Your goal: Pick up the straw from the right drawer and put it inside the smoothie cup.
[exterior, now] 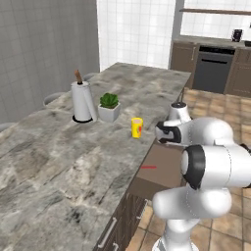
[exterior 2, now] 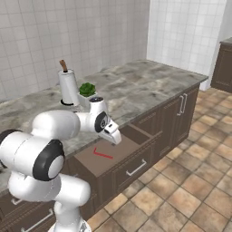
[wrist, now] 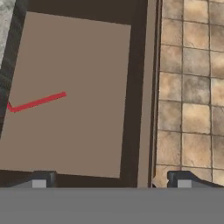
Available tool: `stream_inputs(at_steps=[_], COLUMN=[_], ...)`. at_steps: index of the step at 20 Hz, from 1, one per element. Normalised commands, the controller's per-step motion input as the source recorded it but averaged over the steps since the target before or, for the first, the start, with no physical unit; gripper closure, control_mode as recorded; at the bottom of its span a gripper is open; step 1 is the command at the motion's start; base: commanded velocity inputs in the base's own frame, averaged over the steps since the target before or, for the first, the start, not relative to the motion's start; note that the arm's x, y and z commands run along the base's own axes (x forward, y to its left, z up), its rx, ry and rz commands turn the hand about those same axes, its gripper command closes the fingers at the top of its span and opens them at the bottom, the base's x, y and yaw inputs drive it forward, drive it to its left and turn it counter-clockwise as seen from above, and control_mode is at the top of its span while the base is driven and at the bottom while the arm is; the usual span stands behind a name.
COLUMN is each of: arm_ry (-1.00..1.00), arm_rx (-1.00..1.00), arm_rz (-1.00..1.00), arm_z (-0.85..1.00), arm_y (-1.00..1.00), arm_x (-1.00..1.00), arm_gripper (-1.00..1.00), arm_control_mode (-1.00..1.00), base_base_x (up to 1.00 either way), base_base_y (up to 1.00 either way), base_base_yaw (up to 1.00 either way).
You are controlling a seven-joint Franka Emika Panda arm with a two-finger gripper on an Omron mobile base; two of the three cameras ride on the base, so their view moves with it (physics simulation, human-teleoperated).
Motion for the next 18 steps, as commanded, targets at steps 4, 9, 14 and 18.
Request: stream_inputs(at_steps=[4, 9, 14, 18], arm_ry=[0.07, 0.15, 0.11, 0.09], arm_rx=[0.00, 0.00, 0.00, -0.01], arm_rz=[0.00, 0.00, 0.00, 0.00], arm_z=[-0.34, -0.58, -0.58, -0.63], arm_y=[0.02, -0.29, -0.12, -0.05], arm_x=[0.25, 0.02, 0.06, 0.04], arm_gripper=[-1.00, -1.00, -1.00, -1.00], arm_control_mode=[-1.00, -1.00, -1.00, -1.00], base_base_x=[0.00, 0.00, 0.00, 0.00], base_base_y=[0.00, 0.00, 0.00, 0.00], base_base_yaw=[0.00, 0.00, 0.00, 0.00])
